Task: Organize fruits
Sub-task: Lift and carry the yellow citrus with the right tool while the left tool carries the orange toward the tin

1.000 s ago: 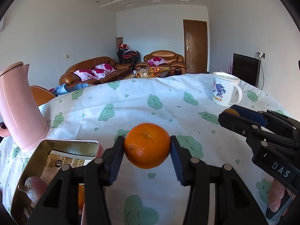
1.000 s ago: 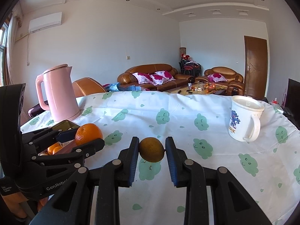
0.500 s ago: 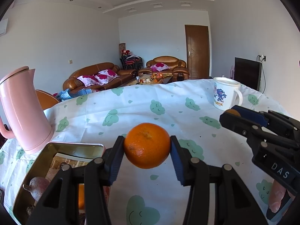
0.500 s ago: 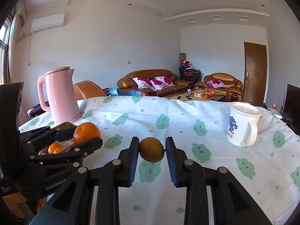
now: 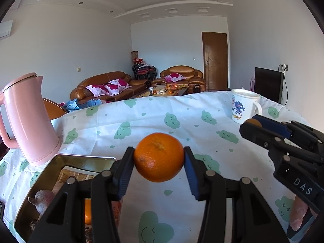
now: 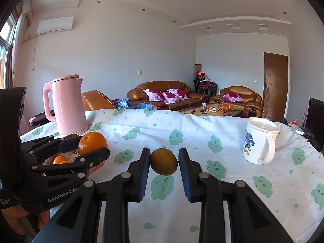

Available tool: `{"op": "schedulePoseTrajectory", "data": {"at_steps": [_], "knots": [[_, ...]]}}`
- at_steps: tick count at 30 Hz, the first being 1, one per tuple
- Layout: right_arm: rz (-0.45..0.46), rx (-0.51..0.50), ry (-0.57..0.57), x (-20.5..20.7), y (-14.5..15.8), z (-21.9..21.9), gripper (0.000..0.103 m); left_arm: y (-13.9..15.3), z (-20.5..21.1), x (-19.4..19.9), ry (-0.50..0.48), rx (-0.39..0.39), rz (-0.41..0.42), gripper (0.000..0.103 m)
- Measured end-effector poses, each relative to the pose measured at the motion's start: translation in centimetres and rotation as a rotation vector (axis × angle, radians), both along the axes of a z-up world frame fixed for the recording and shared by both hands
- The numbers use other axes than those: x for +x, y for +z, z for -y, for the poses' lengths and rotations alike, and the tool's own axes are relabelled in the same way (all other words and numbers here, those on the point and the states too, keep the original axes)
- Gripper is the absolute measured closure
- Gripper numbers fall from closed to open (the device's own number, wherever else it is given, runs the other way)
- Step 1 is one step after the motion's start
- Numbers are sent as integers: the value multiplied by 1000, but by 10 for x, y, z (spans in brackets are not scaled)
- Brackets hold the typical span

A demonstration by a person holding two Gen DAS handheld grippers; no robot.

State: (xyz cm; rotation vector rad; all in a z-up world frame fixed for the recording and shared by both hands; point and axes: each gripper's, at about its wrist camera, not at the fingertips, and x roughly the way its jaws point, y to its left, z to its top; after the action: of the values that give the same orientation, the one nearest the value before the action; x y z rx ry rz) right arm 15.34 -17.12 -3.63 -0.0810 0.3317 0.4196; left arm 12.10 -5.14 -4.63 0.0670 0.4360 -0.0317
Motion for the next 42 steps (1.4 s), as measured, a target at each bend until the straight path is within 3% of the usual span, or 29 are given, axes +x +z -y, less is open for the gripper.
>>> {"op": "schedulePoseTrajectory", "data": {"at_steps": [20, 42], "knots": [[49, 4, 9, -9, 3, 2, 72, 4, -1, -17, 30, 5, 67, 53], [54, -9, 27, -15, 3, -4, 72, 8, -5, -30, 4, -12, 77, 53]]}}
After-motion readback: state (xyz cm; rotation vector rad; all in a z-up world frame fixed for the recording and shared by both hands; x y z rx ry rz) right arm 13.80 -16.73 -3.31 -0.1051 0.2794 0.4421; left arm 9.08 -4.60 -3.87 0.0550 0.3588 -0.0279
